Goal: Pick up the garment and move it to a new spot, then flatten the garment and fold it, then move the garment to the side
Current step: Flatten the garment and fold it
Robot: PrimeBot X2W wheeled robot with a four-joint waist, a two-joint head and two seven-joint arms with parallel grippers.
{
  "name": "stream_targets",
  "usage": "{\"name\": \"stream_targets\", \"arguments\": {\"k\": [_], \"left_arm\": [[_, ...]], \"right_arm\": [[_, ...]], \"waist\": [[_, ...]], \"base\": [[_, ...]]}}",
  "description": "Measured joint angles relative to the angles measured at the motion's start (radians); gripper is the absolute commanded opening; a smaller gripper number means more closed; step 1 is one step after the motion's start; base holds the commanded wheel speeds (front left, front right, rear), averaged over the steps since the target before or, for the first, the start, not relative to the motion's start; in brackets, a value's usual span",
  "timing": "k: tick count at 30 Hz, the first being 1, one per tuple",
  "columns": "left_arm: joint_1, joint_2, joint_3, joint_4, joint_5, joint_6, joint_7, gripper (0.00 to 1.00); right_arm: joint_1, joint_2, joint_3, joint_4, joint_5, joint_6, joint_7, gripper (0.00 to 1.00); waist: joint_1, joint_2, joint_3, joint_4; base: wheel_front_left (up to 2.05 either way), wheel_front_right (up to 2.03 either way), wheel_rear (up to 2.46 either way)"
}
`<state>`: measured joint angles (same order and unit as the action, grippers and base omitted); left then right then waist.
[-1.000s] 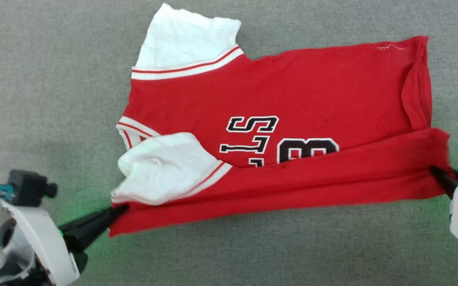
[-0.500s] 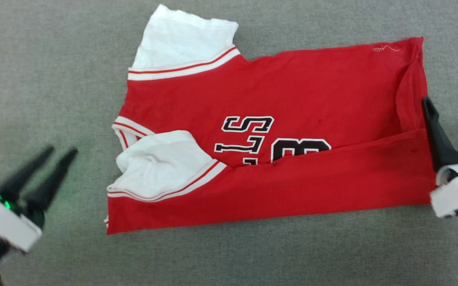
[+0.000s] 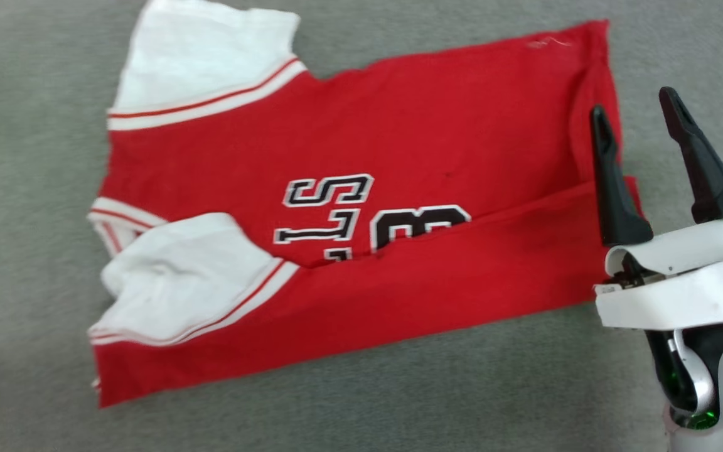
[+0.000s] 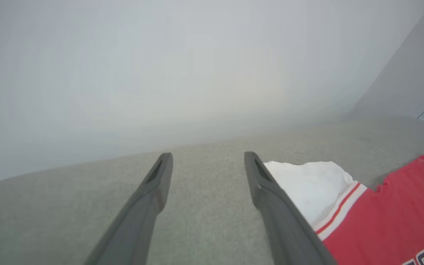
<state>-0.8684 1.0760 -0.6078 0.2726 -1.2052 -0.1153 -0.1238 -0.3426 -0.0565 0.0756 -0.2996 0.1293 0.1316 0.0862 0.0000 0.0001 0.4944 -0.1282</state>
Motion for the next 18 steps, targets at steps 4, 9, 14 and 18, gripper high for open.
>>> {"name": "stream_targets", "arguments": {"k": [4, 9, 14, 18], "left_arm": [[-0.147, -0.03, -0.04, 0.086, -0.007, -0.01, 0.16, 1.0], [-0.274, -0.021, -0.131, 0.135, -0.067, -0.014, 0.459, 1.0], [-0.403, 0.007, -0.196, 0.15, -0.124, -0.014, 0.73, 1.0], [-0.488, 0.007, -0.231, 0.184, -0.116, -0.014, 0.838, 1.0]], "right_arm": [[0.023, 0.003, 0.026, -0.006, 0.03, 0.0, -0.037, 1.0], [0.053, 0.003, 0.051, -0.001, 0.062, 0.0, -0.06, 1.0], [0.06, 0.003, 0.075, -0.001, 0.082, 0.0, -0.06, 1.0], [0.056, 0.004, 0.103, -0.002, 0.088, 0.0, -0.068, 1.0]], "waist": [[0.0, 0.0, 0.027, -0.053], [0.0, -0.0001, 0.06, -0.119], [0.0, -0.0001, 0.102, -0.165], [0.0, 0.0, 0.142, -0.194]], "base": [[0.0, 0.0, 0.0], [0.0, 0.0, 0.0], [0.0, 0.0, 0.0], [0.0, 0.0, 0.0]]}}
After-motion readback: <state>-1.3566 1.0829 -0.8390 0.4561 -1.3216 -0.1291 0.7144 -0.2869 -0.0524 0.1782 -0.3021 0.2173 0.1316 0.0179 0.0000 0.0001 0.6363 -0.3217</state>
